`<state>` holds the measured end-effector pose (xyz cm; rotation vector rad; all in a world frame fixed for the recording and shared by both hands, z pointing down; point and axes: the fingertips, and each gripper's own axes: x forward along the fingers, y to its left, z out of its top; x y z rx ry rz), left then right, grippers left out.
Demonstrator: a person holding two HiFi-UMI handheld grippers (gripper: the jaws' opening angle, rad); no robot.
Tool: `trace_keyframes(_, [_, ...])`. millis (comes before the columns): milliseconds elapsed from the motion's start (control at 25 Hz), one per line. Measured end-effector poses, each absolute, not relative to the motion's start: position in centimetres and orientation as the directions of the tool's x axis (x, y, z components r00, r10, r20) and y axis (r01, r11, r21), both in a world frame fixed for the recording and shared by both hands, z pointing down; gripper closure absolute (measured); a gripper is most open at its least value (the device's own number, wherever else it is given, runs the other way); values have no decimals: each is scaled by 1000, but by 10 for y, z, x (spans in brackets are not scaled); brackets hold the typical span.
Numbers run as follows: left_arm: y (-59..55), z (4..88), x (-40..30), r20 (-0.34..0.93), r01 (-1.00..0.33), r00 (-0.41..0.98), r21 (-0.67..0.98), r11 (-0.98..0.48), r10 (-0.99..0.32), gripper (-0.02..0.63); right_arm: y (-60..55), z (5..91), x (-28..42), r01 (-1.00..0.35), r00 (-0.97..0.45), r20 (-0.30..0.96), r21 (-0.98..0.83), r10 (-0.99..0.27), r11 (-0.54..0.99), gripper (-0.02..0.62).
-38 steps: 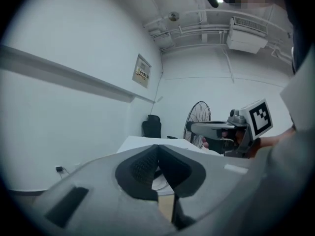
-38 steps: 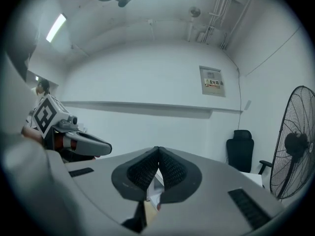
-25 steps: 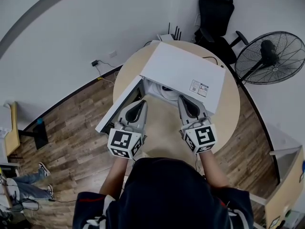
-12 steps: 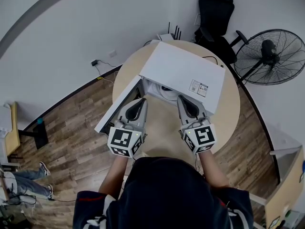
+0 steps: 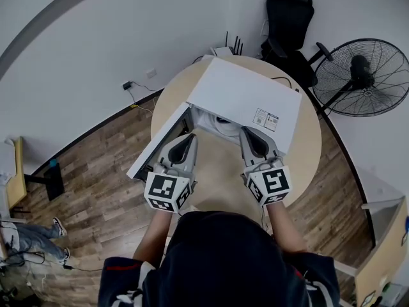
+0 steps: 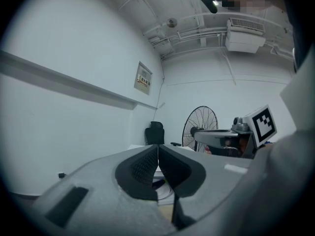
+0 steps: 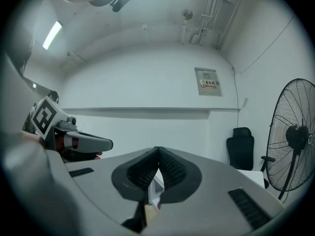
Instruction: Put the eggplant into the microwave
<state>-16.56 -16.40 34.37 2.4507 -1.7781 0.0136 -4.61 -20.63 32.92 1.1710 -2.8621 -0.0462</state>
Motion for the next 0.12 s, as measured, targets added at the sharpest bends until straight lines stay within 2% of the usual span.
trace_keyframes(120, [-164, 343, -167, 75, -950, 308, 85, -302, -948, 589, -206, 329, -47, -699, -713, 34, 47, -701, 713, 584])
